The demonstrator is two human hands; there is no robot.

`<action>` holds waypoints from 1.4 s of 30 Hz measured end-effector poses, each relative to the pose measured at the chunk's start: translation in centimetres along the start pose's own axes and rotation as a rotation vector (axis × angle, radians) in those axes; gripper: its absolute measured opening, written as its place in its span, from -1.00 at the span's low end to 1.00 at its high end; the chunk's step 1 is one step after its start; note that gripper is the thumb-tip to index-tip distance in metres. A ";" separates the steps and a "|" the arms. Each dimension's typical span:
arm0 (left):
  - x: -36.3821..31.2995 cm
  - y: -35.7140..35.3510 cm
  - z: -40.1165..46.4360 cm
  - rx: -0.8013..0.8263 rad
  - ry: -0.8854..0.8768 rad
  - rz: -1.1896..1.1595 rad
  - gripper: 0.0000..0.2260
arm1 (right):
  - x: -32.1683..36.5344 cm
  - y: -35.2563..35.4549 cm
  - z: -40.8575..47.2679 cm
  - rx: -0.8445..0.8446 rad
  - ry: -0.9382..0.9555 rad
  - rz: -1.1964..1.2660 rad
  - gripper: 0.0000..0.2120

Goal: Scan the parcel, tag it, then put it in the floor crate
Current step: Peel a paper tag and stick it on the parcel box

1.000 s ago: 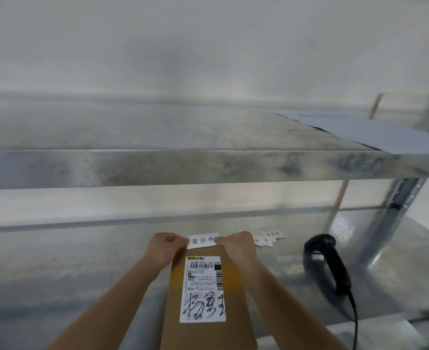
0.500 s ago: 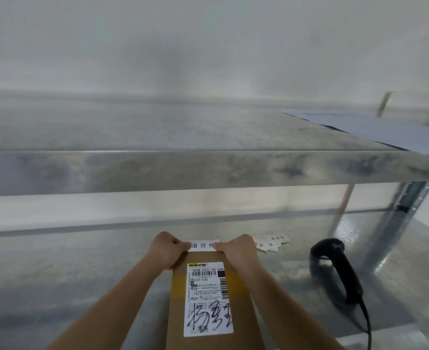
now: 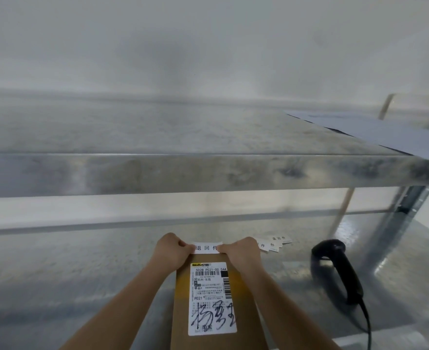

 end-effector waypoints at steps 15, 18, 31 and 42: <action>0.3 -0.1 0.4 -0.036 0.098 -0.027 -0.74 | -0.2 0.1 -0.2 0.001 0.006 0.041 -0.69; 0.4 -0.2 0.4 -0.041 0.108 -0.031 -0.73 | -0.2 0.0 0.0 0.009 0.016 0.028 -0.71; 0.7 0.1 -0.5 -0.194 0.189 -0.166 -0.63 | -0.5 -0.3 0.6 0.032 0.012 0.005 -0.70; 1.8 -0.8 -1.3 -0.106 0.154 -0.258 -0.58 | -0.5 -0.4 0.9 0.106 0.037 0.037 -0.73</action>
Point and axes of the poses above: each hand's wrist, its own z-axis towards the middle knuckle, its own y-axis out of the back of the hand, x = y × z, the point moved 5 cm from there along z, towards the middle knuckle
